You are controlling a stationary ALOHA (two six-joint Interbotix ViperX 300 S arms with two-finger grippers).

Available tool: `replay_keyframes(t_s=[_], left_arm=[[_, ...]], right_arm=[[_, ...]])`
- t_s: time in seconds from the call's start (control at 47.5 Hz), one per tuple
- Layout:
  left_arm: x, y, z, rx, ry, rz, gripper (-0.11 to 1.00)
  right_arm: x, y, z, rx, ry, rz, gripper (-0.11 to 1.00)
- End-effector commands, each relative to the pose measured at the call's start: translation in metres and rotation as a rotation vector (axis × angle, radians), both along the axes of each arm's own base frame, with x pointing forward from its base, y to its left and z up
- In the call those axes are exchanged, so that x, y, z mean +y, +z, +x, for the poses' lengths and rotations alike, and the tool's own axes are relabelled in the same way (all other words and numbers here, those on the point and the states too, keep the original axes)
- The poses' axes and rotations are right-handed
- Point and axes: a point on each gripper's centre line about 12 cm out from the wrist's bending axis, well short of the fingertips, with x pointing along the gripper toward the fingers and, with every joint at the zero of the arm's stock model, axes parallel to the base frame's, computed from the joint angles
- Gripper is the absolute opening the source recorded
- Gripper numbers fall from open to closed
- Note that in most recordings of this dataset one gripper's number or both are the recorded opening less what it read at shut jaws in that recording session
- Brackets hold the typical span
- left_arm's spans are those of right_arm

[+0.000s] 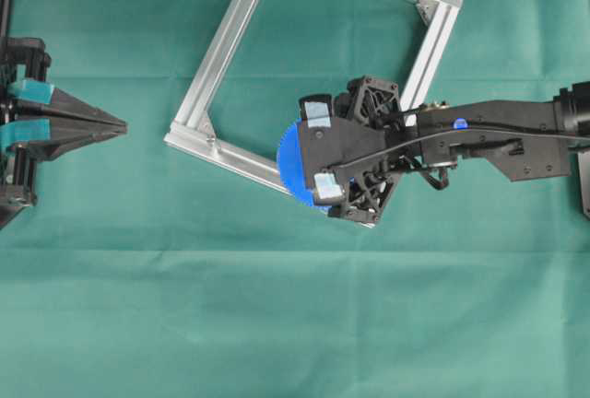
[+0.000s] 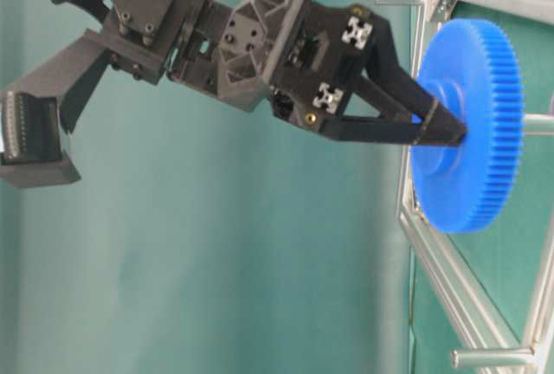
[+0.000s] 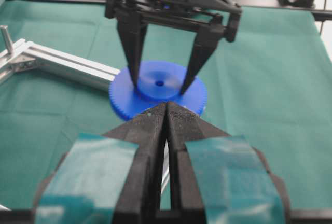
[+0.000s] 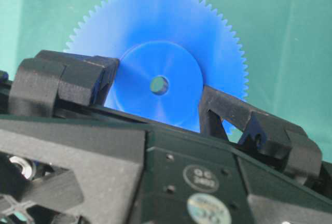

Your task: Find the location of the shaft and insert the gear.

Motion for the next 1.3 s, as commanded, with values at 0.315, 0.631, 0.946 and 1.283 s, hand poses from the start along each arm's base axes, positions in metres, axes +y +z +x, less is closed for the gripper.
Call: replay_keyframes(t_s=[0.315,0.631,0.946,1.283], left_arm=[[0.001,0.011,0.003,-0.028,0.004,-0.003,0.01],[0.001,0.012,0.003,-0.031,0.004,-0.002,0.01],[0.001,0.011,0.003,-0.029,0.004,-0.003,0.01],[0.001,0.011,0.003,-0.028,0.003,-0.001,0.01]], right_arm=[[0.013,0.01,0.002,-0.028,0.019,0.017,0.69],[0.036,0.009,0.001,-0.03,0.053,0.044,0.69],[0.039,0.012,0.006,-0.08,0.07,0.049,0.69],[0.041,0.008,0.011,-0.084,0.077,0.049,0.69]])
